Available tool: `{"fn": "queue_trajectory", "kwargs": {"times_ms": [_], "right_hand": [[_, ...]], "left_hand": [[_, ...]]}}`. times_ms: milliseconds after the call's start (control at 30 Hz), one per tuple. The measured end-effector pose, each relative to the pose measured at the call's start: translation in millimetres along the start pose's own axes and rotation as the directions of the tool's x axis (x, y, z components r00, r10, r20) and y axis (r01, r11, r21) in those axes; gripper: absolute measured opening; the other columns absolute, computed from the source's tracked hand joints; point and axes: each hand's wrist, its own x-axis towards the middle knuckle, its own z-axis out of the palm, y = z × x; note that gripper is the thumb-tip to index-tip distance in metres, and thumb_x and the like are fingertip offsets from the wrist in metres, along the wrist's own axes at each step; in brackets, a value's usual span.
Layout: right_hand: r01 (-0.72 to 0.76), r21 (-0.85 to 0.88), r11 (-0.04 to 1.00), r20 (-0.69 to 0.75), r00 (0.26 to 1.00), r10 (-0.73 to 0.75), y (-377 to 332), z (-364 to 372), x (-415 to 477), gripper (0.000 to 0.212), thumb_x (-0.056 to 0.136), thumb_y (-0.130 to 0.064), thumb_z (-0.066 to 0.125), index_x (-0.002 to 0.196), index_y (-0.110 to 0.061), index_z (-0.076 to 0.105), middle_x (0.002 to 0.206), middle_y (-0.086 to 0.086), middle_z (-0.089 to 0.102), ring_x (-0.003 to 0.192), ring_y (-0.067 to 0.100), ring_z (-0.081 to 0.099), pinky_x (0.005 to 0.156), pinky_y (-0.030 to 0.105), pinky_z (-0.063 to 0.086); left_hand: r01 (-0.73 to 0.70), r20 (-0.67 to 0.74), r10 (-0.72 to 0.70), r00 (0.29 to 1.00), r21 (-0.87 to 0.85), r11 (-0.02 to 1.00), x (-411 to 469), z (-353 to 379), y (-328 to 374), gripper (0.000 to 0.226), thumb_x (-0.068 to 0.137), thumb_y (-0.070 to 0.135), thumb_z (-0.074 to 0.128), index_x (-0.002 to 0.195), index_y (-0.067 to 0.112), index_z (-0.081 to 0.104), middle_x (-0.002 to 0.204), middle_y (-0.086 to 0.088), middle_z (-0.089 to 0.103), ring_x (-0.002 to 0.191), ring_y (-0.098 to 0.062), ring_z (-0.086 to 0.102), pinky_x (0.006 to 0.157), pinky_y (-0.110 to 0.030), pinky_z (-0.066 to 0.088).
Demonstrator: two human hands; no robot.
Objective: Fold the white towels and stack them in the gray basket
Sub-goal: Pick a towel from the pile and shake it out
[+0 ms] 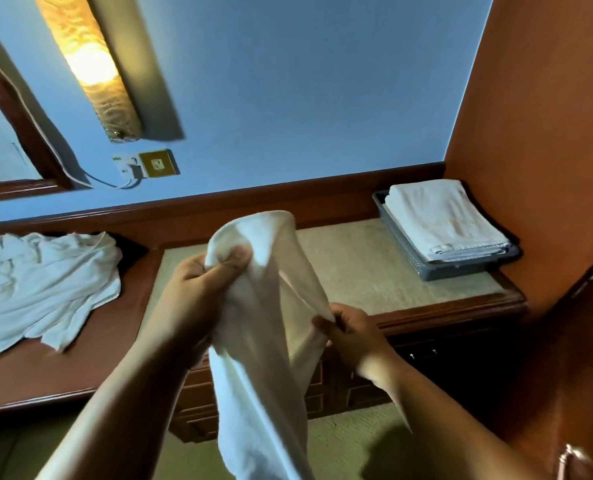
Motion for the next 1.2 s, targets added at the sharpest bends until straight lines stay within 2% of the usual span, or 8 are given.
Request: {"fn": "queue_trajectory", "kwargs": {"times_ms": [133, 233, 333, 400, 533, 800, 933, 1200], "right_hand": [[0.126, -0.137, 0.982, -0.223, 0.962, -0.155, -23, -8, 6, 0.023, 0.098, -0.042, 0.052, 0.088, -0.024, 0.063, 0.076, -0.005, 0.064, 0.066, 0.006, 0.058, 0.054, 0.018, 0.046], [0.311, -0.257, 0.915, -0.185, 0.914, -0.362, -53, -9, 2, 0.013, 0.101, -0.037, 0.051, 0.098, -0.031, 0.063, 0.086, -0.012, 0.067, 0.078, -0.005, 0.062, 0.064, 0.008, 0.045], [0.503, -0.314, 0.805, -0.029, 0.843, -0.538, -76, -3, -3, 0.023, 0.097, -0.037, 0.058, 0.107, -0.021, 0.071, 0.094, -0.015, 0.072, 0.091, -0.008, 0.064, 0.075, 0.006, 0.044], [0.596, -0.322, 0.736, 0.105, 0.795, -0.597, -87, 5, -6, 0.024, 0.095, -0.03, 0.064, 0.111, -0.015, 0.073, 0.098, -0.018, 0.071, 0.093, -0.01, 0.065, 0.078, 0.006, 0.044], [0.693, -0.34, 0.635, 0.23, 0.716, -0.659, -104, 13, -12, 0.019, 0.093, -0.026, 0.069, 0.108, -0.016, 0.073, 0.094, -0.022, 0.068, 0.088, -0.007, 0.066, 0.075, 0.007, 0.045], [0.227, -0.638, 0.736, 0.125, 0.974, -0.191, -35, -4, -15, 0.019, 0.083, -0.031, 0.076, 0.074, -0.034, 0.06, 0.072, -0.013, 0.063, 0.067, -0.001, 0.058, 0.064, 0.03, 0.048], [0.071, -0.518, 0.852, 0.144, 0.99, 0.006, 26, -11, -22, 0.008, 0.091, -0.027, 0.07, 0.095, -0.033, 0.074, 0.091, -0.018, 0.073, 0.087, -0.005, 0.067, 0.085, 0.029, 0.055], [-0.117, -0.402, 0.908, -0.045, 0.993, 0.108, 54, -40, -24, 0.025, 0.103, -0.035, 0.051, 0.086, -0.022, 0.064, 0.087, -0.005, 0.07, 0.081, 0.002, 0.064, 0.082, 0.029, 0.052]], "left_hand": [[0.005, -0.236, 0.006, 0.972, 0.043, 0.999, 4, -21, -10, 0.022, 0.093, 0.031, 0.07, 0.085, 0.011, 0.072, 0.077, -0.018, 0.075, 0.066, -0.03, 0.073, 0.067, -0.041, 0.059], [-0.11, -0.272, 0.229, 0.935, 0.389, 0.915, 8, -42, -21, 0.006, 0.09, 0.04, 0.072, 0.094, 0.035, 0.072, 0.084, 0.0, 0.075, 0.078, -0.024, 0.073, 0.072, -0.047, 0.061], [-0.245, -0.054, 0.381, 0.923, 0.679, 0.691, 3, -44, -28, 0.057, 0.082, 0.036, 0.081, 0.13, 0.046, 0.053, 0.082, 0.013, 0.068, 0.07, 0.005, 0.061, 0.067, -0.02, 0.049], [-0.318, 0.189, 0.259, 0.947, 0.669, 0.672, -5, -29, -34, 0.087, 0.078, 0.028, 0.085, 0.147, 0.047, 0.036, 0.071, -0.003, 0.069, 0.056, 0.001, 0.054, 0.057, -0.014, 0.042], [-0.383, 0.37, 0.175, 0.912, 0.62, 0.684, 0, -14, -53, 0.022, 0.085, 0.047, 0.073, 0.105, 0.041, 0.07, 0.083, 0.015, 0.074, 0.074, -0.002, 0.069, 0.065, -0.037, 0.057], [-0.28, 0.023, 0.325, 0.945, 0.565, 0.776, 15, -5, -38, 0.024, 0.088, 0.041, 0.057, 0.077, 0.028, 0.073, 0.07, 0.005, 0.072, 0.061, -0.002, 0.061, 0.059, -0.037, 0.051], [-0.192, -0.128, 0.259, 0.957, 0.388, 0.901, 26, -3, -30, 0.022, 0.092, 0.034, 0.062, 0.08, 0.019, 0.072, 0.065, 0.002, 0.069, 0.061, -0.011, 0.06, 0.06, -0.037, 0.05], [-0.163, -0.202, 0.222, 0.954, 0.271, 0.949, 39, -15, -23, 0.024, 0.092, 0.037, 0.061, 0.081, 0.018, 0.071, 0.069, -0.006, 0.064, 0.065, -0.02, 0.055, 0.063, -0.037, 0.045]]}}
